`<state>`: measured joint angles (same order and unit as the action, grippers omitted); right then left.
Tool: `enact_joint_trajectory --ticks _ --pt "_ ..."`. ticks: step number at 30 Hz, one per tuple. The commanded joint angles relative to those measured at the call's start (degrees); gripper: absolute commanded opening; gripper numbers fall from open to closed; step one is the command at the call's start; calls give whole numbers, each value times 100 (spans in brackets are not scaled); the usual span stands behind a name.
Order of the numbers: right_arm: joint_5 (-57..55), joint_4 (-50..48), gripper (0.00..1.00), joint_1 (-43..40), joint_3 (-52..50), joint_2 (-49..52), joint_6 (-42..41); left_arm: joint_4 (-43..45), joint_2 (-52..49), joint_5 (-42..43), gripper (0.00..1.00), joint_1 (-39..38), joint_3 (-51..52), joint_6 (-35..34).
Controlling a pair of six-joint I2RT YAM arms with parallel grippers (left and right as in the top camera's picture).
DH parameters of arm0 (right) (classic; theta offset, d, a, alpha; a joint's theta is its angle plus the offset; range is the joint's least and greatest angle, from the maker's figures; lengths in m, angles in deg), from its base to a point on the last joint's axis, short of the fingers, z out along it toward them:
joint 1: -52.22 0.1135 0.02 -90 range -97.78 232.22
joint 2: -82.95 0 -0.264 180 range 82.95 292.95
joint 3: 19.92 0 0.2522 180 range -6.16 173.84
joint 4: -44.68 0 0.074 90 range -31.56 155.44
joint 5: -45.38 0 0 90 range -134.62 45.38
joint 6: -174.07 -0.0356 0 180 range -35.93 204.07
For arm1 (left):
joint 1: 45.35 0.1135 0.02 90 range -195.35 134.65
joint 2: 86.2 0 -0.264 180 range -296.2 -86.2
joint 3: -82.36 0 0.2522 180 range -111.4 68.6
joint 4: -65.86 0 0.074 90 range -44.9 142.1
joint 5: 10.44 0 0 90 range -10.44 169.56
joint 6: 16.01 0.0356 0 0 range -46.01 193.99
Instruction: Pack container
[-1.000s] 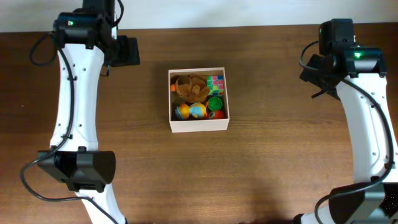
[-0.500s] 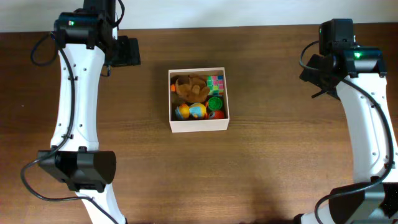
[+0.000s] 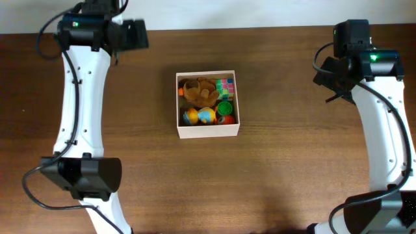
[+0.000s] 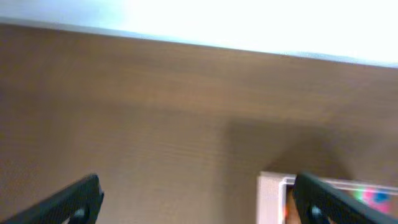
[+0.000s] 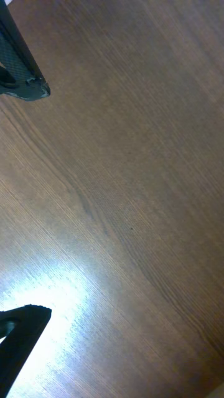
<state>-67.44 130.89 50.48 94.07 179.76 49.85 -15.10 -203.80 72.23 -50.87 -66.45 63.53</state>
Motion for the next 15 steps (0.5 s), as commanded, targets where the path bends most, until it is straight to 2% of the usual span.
enact_joint_trajectory --ticks 1,7,15 --pt "-11 -2 99 -22 7 42 33 595 -48 334 99 -236 7 -61" --pt "-11 0 99 -22 7 42 31 1733 -44 470 99 -564 -4 -55" --pt "-11 -2 99 -22 7 42 31 1298 127 476 99 -710 -17 -59"
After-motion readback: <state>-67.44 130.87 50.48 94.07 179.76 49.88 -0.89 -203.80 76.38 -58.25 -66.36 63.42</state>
